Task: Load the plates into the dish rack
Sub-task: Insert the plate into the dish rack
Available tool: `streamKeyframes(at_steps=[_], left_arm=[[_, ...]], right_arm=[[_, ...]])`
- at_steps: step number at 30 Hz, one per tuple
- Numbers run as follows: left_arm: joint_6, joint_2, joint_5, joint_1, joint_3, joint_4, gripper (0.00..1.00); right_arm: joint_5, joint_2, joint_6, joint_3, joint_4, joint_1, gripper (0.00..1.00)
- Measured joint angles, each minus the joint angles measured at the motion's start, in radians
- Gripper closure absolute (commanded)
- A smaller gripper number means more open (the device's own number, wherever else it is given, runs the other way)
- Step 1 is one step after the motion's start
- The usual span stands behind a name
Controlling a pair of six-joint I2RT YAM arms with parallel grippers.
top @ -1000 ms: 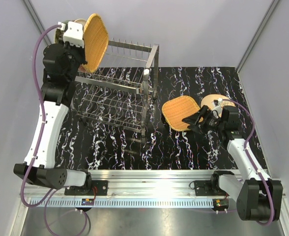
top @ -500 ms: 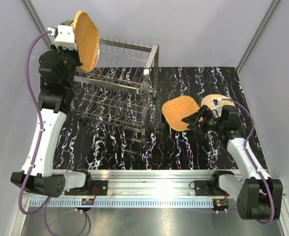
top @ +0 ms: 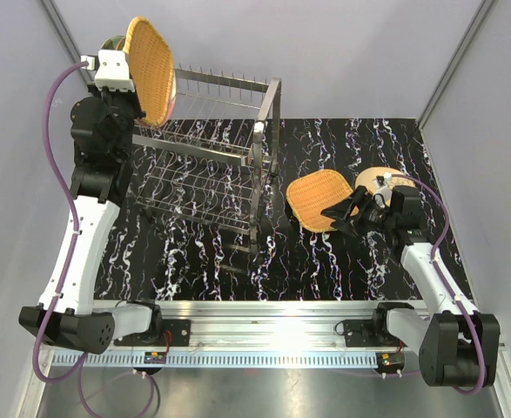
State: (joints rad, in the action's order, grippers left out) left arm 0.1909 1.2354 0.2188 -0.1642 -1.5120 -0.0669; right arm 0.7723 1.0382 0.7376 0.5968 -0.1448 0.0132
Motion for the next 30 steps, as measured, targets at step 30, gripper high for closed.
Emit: streamKeyframes(at_steps=[30], left_arm=[[-0.024, 0.023, -0.047, 0.000, 0.092, 0.101, 1.00]], right_arm=[[0.000, 0.043, -0.003, 0.006, 0.006, 0.000, 0.25]])
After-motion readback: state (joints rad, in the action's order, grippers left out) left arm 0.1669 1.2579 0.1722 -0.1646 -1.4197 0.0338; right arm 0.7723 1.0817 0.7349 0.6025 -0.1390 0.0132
